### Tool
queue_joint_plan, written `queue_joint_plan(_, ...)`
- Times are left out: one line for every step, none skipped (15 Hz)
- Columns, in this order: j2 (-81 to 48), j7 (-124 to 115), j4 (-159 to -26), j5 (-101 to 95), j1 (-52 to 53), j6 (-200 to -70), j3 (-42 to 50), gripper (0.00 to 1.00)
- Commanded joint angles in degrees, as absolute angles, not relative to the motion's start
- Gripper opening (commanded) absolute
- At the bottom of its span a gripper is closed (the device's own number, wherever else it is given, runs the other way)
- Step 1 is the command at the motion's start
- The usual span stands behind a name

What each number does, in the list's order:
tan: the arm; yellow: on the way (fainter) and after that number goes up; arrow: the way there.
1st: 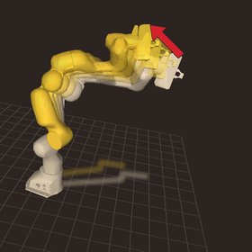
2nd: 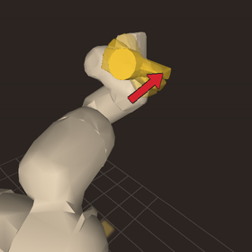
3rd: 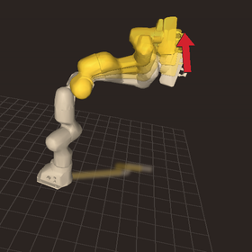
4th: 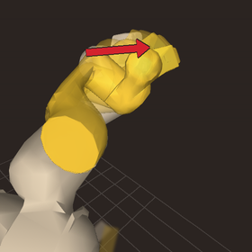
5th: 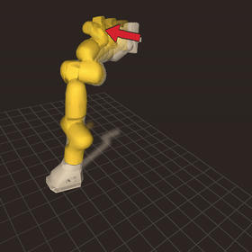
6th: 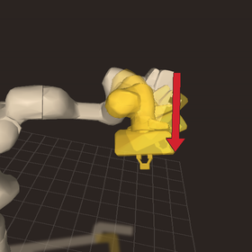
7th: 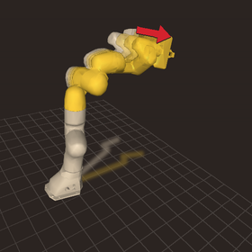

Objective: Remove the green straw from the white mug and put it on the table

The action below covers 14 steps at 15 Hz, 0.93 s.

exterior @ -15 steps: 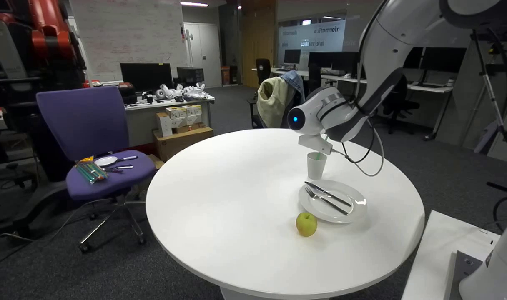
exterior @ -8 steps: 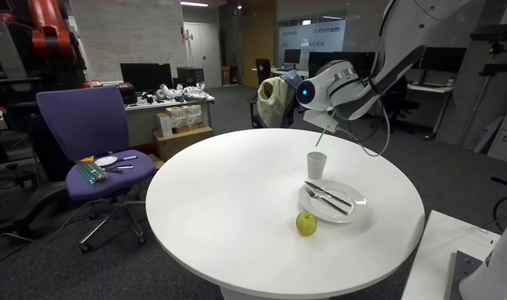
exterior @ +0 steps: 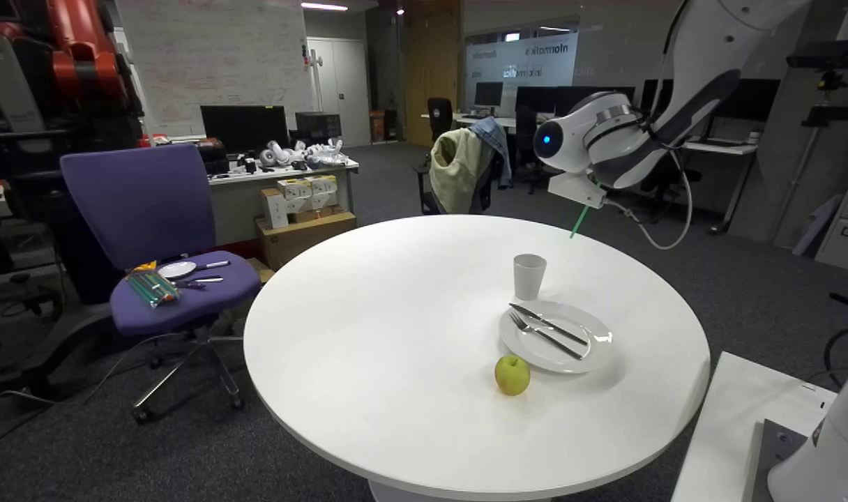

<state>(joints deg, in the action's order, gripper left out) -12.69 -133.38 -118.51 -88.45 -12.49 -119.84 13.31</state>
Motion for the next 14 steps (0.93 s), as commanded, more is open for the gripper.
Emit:
queue_joint_plan(-13.4,-125.39,-118.16,-87.36,-15.92,-125.37,13.76,0.0)
queue_joint_plan(-13.83,-122.23,-118.23,-86.2,-16.94,-128.72,13.78,0.0)
queue_joint_plan(-14.82,-119.93,-117.96,-85.24,-17.78,-131.7,13.79,0.0)
queue_joint_plan(-15.62,-117.38,-117.85,-83.98,-18.59,-134.71,13.81,0.0)
queue_joint_plan(-16.69,-114.46,-117.47,-82.24,-19.33,-137.48,13.76,0.0)
queue_joint_plan(-17.73,-111.2,-117.14,-80.36,-20.04,-140.01,13.77,0.0)
queue_joint_plan(-18.92,-107.42,-116.73,-77.96,-20.75,-142.35,13.8,0.0)
queue_joint_plan(-19.99,-103.07,-116.37,-75.2,-21.36,-144.18,13.78,0.0)
queue_joint_plan(-21.18,-98.68,-116.06,-72.49,-22.03,-145.39,13.57,0.0)
queue_joint_plan(-22.25,-94.49,-116.12,-70.13,-22.34,-145.94,13.6,0.0)
queue_joint_plan(-23.46,-90.22,-115.78,-67.77,-22.59,-145.92,13.63,0.0)
queue_joint_plan(-24.5,-85.92,-115.46,-65.69,-22.79,-145.41,13.71,0.0)
queue_joint_plan(-25.04,-81.76,-115.11,-64.5,-25.22,-144.11,11.23,0.0)
queue_joint_plan(-25.72,-77.66,-114.73,-63.1,-26.02,-143.3,10.48,0.0)
